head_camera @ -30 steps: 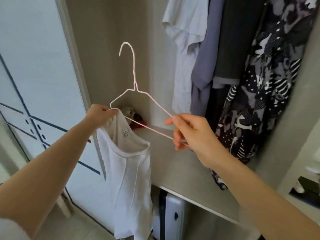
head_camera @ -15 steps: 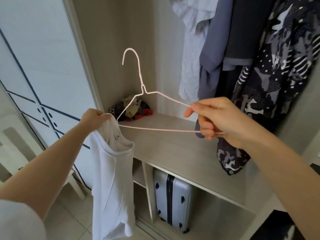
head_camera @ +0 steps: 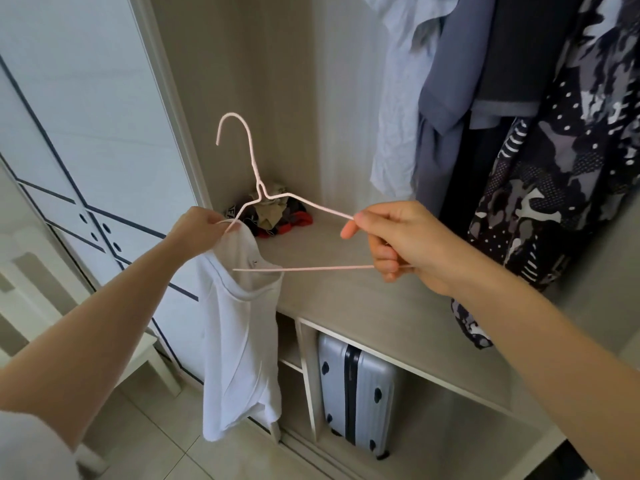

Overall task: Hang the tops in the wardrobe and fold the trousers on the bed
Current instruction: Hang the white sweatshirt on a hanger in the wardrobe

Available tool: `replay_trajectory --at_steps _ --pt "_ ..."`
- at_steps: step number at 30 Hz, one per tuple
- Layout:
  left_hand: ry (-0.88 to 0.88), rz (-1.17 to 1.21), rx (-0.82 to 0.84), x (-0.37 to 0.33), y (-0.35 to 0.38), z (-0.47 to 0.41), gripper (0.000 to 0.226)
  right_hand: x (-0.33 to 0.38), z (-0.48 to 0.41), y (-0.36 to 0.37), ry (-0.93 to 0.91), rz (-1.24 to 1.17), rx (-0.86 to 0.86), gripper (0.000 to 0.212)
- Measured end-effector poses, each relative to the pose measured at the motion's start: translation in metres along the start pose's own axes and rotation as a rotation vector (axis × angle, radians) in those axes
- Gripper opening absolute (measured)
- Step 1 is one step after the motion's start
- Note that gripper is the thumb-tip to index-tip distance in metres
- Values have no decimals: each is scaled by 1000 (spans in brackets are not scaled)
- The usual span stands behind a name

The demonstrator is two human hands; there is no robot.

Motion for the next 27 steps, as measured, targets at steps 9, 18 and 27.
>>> replay_trajectory --at_steps 9,18,27 --pt "71 664 153 -68 -13 22 26 -27 -31 16 -97 -98 -66 29" --pt "692 -174 58 -140 -42 44 24 -17 -21 -25 -260 -402 -86 25" --pt "699 142 -102 -175 -64 53 21 -20 -23 -37 -39 -574 257 52"
Point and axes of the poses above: each hand's wrist, its own z-axis away from the middle knuckle, its own y-axis out of the palm, x = y × z, the point moved 9 cm from there along -z, towards the middle knuckle, and after that the axes turned 7 degrees about y, right-handed, at the moved point
